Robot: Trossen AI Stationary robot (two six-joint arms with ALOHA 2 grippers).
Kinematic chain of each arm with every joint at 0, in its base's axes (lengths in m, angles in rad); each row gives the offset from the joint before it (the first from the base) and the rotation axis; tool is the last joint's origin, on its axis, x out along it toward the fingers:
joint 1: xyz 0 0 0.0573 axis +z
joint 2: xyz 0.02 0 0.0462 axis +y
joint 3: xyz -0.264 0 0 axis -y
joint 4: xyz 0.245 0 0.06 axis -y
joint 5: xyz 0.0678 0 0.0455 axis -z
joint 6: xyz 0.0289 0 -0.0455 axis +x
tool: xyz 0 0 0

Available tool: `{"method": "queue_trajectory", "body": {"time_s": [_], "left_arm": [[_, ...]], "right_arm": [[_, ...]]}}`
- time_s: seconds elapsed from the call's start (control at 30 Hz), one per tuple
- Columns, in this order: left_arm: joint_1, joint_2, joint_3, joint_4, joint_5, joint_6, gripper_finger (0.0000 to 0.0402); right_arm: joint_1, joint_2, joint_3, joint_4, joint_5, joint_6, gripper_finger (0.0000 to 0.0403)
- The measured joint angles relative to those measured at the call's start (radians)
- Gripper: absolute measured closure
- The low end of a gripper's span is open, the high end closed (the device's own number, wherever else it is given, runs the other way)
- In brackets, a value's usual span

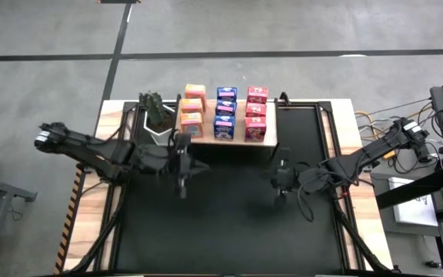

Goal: Stack cereal on shelf
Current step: Adjust the blue cereal box on the shelf

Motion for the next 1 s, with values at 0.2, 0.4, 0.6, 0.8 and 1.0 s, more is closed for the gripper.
{"method": "queue_trajectory", "body": {"time_s": [0.2, 0.4, 0.6, 0.8, 1.0], "left_arm": [[-0.053, -0.078, -0.221, 0.277, 0.0, 0.126, 0.0402], [-0.052, -0.165, -0.359, 0.424, -0.002, 0.157, 0.0402], [-0.052, -0.243, -0.435, 0.455, -0.002, 0.128, 0.0402], [-0.052, -0.268, -0.451, 0.474, -0.002, 0.123, 0.0402], [-0.052, -0.263, -0.464, 0.472, -0.002, 0.129, 0.0402]], "right_arm": [[-0.005, 0.019, 0.0, 0.032, 0.0, 0.069, 0.0394], [-0.072, 0.024, 0.026, 0.092, -0.002, 0.104, 0.0394], [-0.185, 0.024, 0.099, 0.034, -0.003, 0.095, 0.0394], [-0.289, 0.024, 0.207, -0.052, -0.039, 0.095, 0.0394], [-0.331, 0.024, 0.266, -0.052, -0.085, 0.05, 0.0394]]}}
